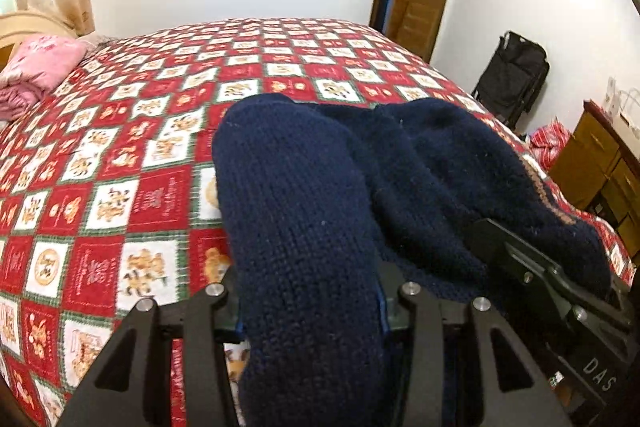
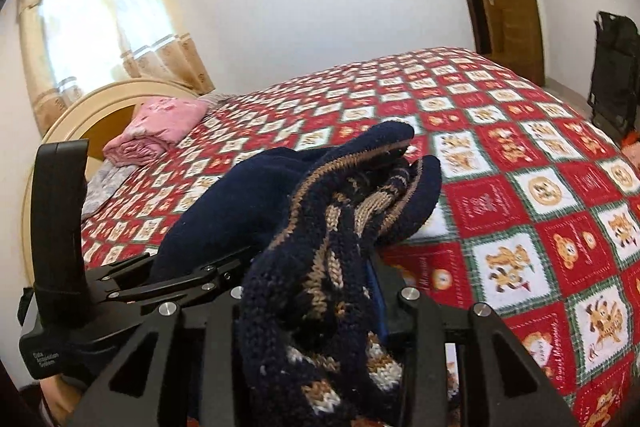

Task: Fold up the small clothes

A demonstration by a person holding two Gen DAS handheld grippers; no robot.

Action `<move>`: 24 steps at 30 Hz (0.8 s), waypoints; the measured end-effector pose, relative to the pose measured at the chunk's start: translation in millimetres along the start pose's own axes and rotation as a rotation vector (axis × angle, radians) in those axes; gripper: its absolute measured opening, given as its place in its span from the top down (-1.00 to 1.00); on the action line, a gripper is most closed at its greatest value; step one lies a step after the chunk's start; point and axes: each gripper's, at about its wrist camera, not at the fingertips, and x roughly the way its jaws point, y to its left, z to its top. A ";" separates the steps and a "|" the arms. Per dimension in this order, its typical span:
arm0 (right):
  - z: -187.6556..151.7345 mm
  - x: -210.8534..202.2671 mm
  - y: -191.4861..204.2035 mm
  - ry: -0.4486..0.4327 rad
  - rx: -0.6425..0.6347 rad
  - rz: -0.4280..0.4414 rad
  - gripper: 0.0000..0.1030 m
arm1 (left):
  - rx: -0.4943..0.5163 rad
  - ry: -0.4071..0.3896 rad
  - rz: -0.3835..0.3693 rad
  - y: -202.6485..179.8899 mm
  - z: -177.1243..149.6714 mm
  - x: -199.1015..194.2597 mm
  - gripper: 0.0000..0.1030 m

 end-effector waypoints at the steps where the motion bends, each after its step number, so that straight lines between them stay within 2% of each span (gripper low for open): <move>1: 0.6 0.6 5.2 0.001 -0.009 0.008 0.29 | -0.008 -0.004 0.004 4.1 0.1 -2.3 0.10; 9: 10.5 21.4 54.5 0.012 -0.089 0.089 0.29 | -0.072 -0.042 0.068 46.3 1.5 -20.5 0.10; 19: 17.5 62.7 117.3 0.032 -0.155 0.213 0.29 | -0.159 -0.088 0.205 108.7 -0.7 -42.7 0.10; 24: 18.2 83.4 141.4 0.035 -0.174 0.272 0.29 | -0.198 -0.098 0.246 138.5 -1.5 -48.4 0.10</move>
